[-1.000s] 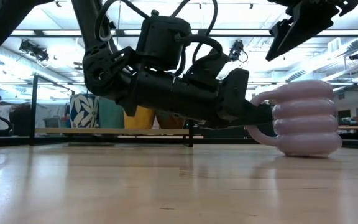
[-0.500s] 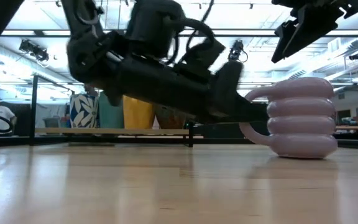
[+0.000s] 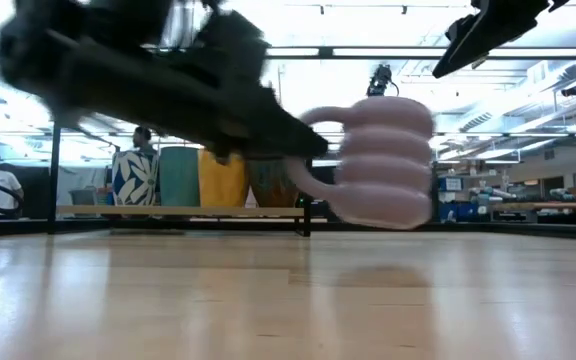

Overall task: Place coffee mugs
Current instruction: Put the purple mug on the shelf

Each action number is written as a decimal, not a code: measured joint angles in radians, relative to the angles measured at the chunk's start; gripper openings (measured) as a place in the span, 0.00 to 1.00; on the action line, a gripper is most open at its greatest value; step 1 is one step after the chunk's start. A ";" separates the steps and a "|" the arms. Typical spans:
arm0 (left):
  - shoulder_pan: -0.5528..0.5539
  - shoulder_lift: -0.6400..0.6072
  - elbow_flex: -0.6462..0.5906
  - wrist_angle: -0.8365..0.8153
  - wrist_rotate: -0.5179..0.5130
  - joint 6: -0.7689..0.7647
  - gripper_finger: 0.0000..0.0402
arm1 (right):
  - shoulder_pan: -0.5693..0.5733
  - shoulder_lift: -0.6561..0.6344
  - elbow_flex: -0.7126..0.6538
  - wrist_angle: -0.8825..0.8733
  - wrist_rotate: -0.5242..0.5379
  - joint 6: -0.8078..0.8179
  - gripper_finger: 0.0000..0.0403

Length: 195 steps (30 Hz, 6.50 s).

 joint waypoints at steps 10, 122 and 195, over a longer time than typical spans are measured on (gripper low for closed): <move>-0.160 -0.199 -0.164 0.003 -0.364 -0.036 0.13 | -0.029 0.004 0.000 0.055 0.012 -0.037 0.61; 0.267 -0.213 0.196 -0.606 0.519 -0.114 0.49 | -0.161 0.544 0.155 0.002 -0.458 -0.429 0.13; 0.167 -0.167 0.072 -0.453 0.273 -0.152 0.15 | -0.001 0.148 0.197 -0.244 -0.050 -0.087 0.51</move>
